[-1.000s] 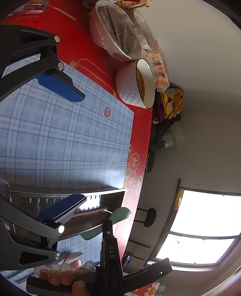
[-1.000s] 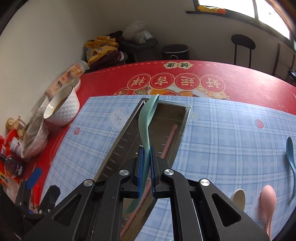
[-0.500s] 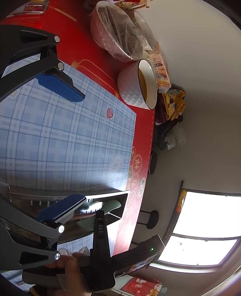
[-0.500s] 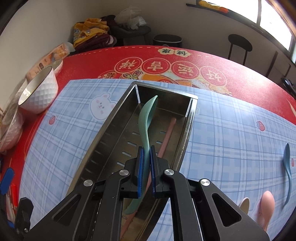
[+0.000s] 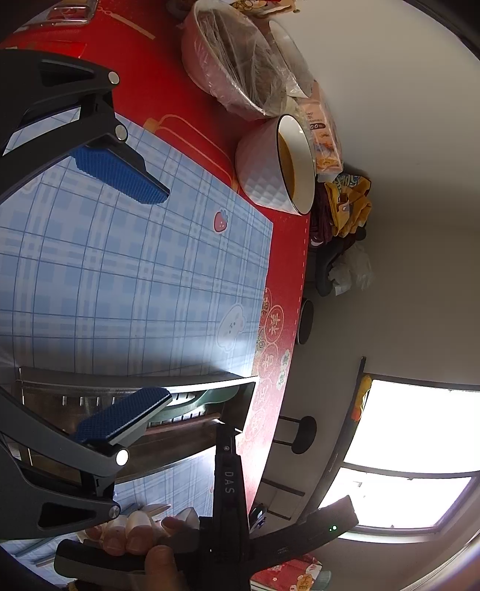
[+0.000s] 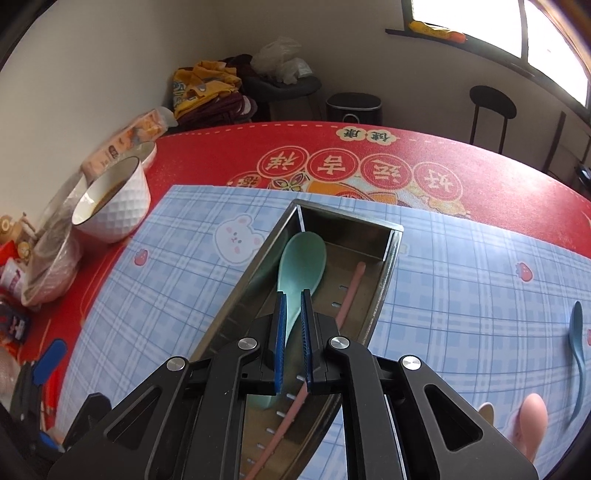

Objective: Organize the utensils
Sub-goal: 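Lower the mint green spoon into the steel tray and open the right tool, then move the left tool over the green chopstick and close its fingers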

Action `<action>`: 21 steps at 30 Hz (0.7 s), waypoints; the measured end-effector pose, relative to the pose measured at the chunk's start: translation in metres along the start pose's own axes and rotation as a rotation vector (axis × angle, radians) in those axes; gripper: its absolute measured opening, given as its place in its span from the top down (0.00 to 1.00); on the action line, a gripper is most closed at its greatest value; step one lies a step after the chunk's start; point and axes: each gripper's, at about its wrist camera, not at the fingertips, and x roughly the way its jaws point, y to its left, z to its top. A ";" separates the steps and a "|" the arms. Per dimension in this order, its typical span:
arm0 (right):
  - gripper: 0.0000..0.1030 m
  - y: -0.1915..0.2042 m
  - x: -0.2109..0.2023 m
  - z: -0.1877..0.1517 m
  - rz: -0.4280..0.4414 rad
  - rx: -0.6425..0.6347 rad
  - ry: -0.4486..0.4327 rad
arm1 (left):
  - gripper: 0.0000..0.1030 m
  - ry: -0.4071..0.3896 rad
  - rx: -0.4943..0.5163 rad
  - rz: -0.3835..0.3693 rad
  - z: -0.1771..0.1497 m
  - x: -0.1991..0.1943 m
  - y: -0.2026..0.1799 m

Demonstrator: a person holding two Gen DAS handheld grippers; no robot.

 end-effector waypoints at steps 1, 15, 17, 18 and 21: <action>0.92 -0.002 -0.006 -0.002 0.005 -0.004 -0.011 | 0.06 -0.002 0.000 -0.002 0.000 0.000 0.000; 0.49 -0.089 -0.109 -0.088 0.018 -0.059 -0.218 | 0.06 -0.026 0.042 -0.020 -0.002 -0.008 -0.013; 0.46 -0.105 -0.120 -0.105 0.030 -0.039 -0.219 | 0.06 -0.041 0.046 -0.028 -0.001 -0.011 -0.014; 0.44 -0.113 -0.125 -0.114 0.034 -0.026 -0.215 | 0.06 -0.045 0.048 -0.031 -0.002 -0.012 -0.014; 0.30 -0.131 -0.135 -0.140 -0.006 -0.001 -0.202 | 0.06 -0.047 0.057 -0.017 -0.003 -0.016 -0.018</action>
